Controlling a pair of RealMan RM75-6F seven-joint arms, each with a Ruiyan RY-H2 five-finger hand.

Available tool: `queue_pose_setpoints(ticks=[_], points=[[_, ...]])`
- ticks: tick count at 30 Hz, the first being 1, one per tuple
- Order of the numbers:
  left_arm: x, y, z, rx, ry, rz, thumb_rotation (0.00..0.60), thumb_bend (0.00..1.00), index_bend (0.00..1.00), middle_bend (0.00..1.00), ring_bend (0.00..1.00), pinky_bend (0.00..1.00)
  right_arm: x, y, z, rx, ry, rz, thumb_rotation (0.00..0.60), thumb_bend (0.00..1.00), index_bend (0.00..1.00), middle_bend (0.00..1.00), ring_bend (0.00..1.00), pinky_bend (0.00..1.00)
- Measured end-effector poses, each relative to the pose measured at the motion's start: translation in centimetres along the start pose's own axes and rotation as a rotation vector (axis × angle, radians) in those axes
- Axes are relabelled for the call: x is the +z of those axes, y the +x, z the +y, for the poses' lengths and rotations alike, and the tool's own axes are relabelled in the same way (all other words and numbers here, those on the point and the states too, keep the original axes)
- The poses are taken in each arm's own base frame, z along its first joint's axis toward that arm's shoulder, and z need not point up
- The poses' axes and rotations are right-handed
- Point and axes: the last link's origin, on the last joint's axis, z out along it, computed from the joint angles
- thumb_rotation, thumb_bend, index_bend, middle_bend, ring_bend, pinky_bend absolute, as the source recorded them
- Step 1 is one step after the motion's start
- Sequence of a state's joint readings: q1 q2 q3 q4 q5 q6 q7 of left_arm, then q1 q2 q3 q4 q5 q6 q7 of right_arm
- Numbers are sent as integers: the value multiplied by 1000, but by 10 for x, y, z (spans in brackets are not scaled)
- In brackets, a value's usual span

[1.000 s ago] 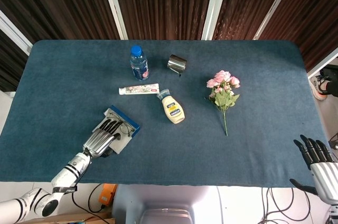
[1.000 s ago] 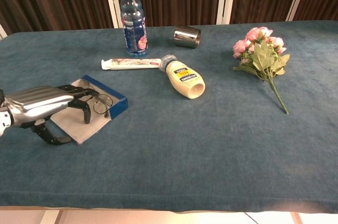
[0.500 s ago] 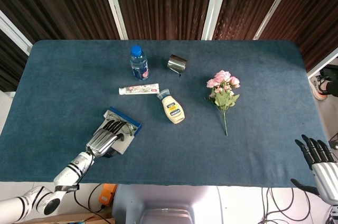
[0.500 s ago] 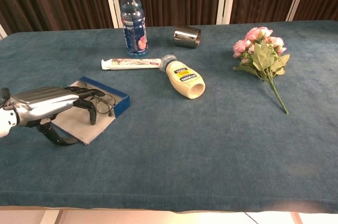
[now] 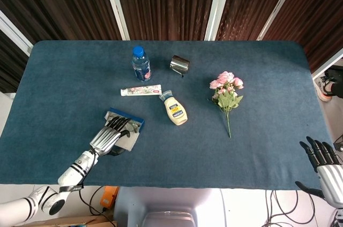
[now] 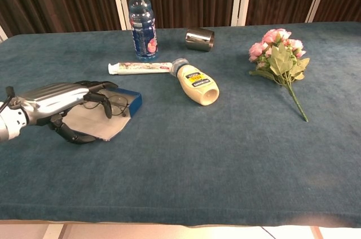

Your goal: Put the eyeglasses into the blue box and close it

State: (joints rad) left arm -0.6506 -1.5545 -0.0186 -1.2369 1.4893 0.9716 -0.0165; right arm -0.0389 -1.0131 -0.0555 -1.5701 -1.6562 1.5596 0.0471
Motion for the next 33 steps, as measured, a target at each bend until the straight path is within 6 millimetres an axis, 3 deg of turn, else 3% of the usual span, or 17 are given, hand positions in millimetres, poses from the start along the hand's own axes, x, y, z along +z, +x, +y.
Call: queue_pose_setpoints(ticks=[20, 26, 30, 33], points=[[42, 5, -7, -72, 88, 197, 600, 245, 382, 0, 0, 51, -3, 6, 4, 19, -4, 17, 600, 176, 0, 0, 0, 0], [50, 4, -12, -73, 125, 214, 600, 264, 479, 0, 0, 54, -4, 7, 5, 20, -5, 20, 600, 176, 0, 0, 0, 0], [51, 2, -15, -62, 132, 206, 600, 335, 588, 17, 0, 55, -4, 7, 5, 20, -4, 21, 600, 176, 0, 0, 0, 0], [48, -2, -18, -27, 134, 190, 600, 370, 617, 28, 0, 54, -4, 7, 5, 19, 0, 19, 600, 176, 0, 0, 0, 0]])
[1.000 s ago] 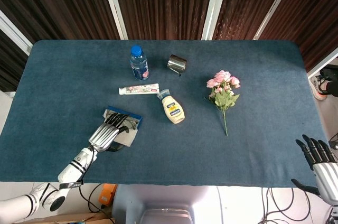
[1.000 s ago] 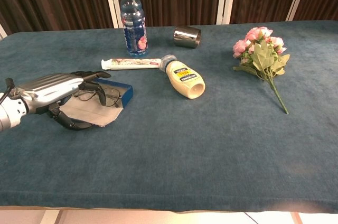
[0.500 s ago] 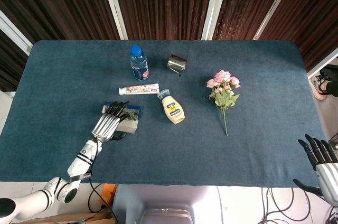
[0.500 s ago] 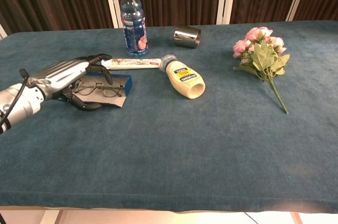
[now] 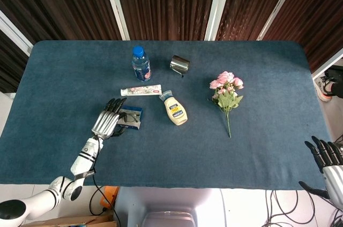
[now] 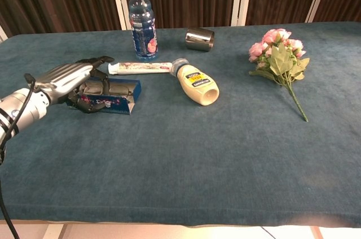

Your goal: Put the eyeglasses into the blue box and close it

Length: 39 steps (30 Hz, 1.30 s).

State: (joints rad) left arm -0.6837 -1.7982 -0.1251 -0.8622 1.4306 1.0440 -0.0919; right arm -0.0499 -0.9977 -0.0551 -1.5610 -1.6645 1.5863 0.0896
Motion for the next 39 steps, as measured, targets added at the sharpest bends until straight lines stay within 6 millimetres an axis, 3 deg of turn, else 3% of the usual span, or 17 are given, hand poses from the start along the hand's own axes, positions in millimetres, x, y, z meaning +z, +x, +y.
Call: queue_pose_setpoints(ticks=[11, 25, 39], points=[[-14, 1, -2, 38, -32, 13, 600, 463, 688, 54, 0, 54, 0, -2, -1, -9, 5, -8, 600, 176, 0, 0, 0, 0], [-57, 27, 10, 52, -122, 3, 600, 510, 688, 67, 0, 50, 1, -6, -7, -19, 20, -22, 600, 176, 0, 0, 0, 0], [-35, 45, 26, 195, -41, -126, 600, 517, 674, 67, 0, 48, 0, -3, -3, -1, 19, -17, 600, 176, 0, 0, 0, 0]])
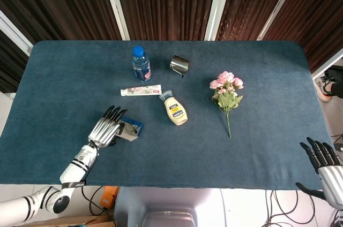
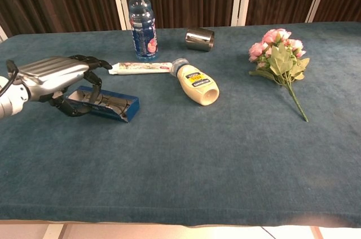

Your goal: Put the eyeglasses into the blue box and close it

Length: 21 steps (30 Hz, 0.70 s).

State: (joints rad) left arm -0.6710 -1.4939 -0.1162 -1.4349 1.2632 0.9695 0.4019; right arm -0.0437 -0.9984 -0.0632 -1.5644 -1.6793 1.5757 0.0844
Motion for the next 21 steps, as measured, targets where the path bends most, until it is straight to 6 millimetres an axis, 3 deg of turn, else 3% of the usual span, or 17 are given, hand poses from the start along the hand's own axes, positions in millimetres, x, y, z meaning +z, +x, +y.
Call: queue_pose_setpoints(ticks=[21], points=[[33, 6, 7, -10, 49, -15, 600, 546, 652, 73, 0, 49, -1, 5, 3, 17, 2, 11, 600, 177, 0, 0, 0, 0]])
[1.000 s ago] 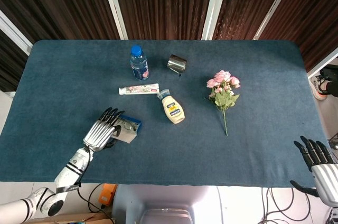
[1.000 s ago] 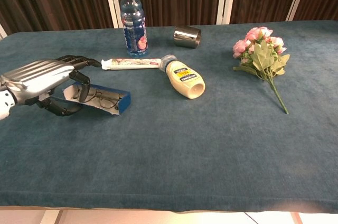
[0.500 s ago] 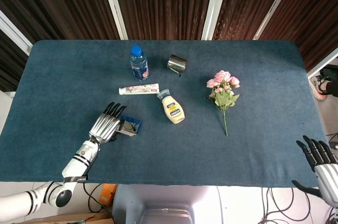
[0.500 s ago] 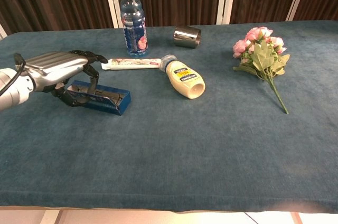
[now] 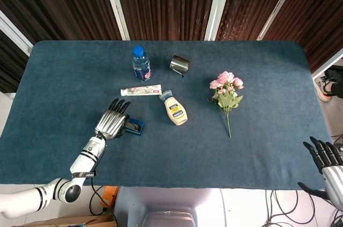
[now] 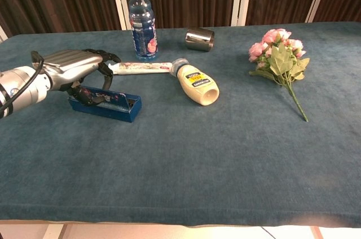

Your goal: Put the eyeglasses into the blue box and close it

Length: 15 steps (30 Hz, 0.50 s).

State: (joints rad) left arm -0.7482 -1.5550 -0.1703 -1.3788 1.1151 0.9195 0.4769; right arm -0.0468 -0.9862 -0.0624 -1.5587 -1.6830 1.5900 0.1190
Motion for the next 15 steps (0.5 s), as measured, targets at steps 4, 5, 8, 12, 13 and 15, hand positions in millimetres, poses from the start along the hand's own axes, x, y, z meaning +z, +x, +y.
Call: queue_pose_setpoints(ticks=[4, 5, 8, 12, 13, 15], points=[[3, -1, -1, -11, 8, 3, 600, 486, 593, 73, 0, 51, 0, 0, 0, 0, 0, -1, 600, 176, 0, 0, 0, 0], [4, -1, -1, -18, 10, 4, 600, 473, 563, 73, 0, 52, 0, 0, 0, 1, 0, -1, 600, 176, 0, 0, 0, 0], [6, -2, -2, -40, 18, 6, 600, 436, 469, 69, 0, 54, 0, 0, 0, 1, 0, 1, 600, 176, 0, 0, 0, 0], [10, -5, -3, -63, 28, 13, 600, 409, 270, 29, 0, 55, 0, 1, 0, 2, 0, 1, 600, 176, 0, 0, 0, 0], [12, -6, -4, -70, 30, 16, 600, 405, 221, 15, 0, 55, 0, 1, 0, 2, 0, 1, 600, 176, 0, 0, 0, 0], [14, -7, -4, -81, 33, 23, 600, 396, 138, 0, 0, 55, -1, 1, 1, 4, -1, 2, 600, 176, 0, 0, 0, 0]])
